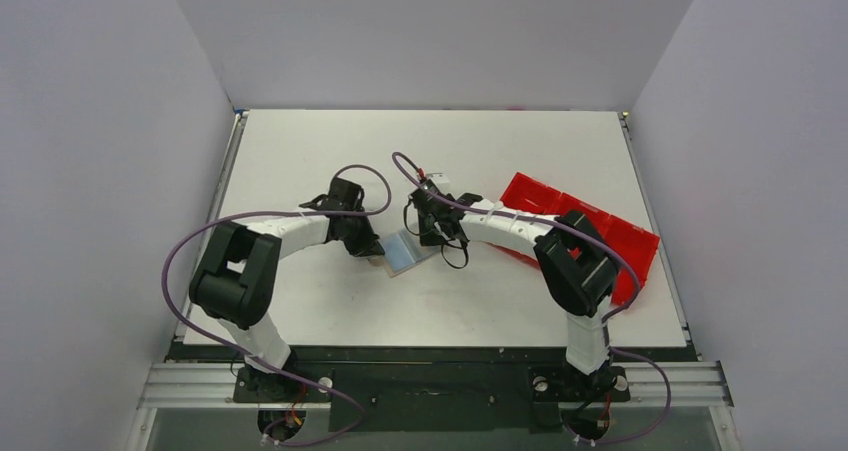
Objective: Take the credit cards out of the card holder
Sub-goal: Remove the credit card from the card holder.
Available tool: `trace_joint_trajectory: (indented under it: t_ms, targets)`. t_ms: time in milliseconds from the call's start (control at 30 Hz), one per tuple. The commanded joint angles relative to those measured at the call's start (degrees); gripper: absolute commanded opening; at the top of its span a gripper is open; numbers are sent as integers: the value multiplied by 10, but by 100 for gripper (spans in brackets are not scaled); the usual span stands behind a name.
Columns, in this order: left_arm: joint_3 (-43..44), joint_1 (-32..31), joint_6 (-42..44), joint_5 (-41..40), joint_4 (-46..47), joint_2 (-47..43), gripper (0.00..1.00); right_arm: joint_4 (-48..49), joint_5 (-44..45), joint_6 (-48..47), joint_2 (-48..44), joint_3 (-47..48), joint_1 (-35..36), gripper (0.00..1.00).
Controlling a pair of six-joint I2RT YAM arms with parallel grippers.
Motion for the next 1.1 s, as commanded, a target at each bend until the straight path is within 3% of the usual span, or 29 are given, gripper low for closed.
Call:
trace_joint_trajectory:
  t_ms: [0, 1067]
  targets:
    - [16, 1, 4, -24, 5, 24, 2, 21, 1, -1, 13, 24, 6, 0]
    - [9, 2, 4, -24, 4, 29, 0, 54, 49, 24, -33, -23, 4, 0]
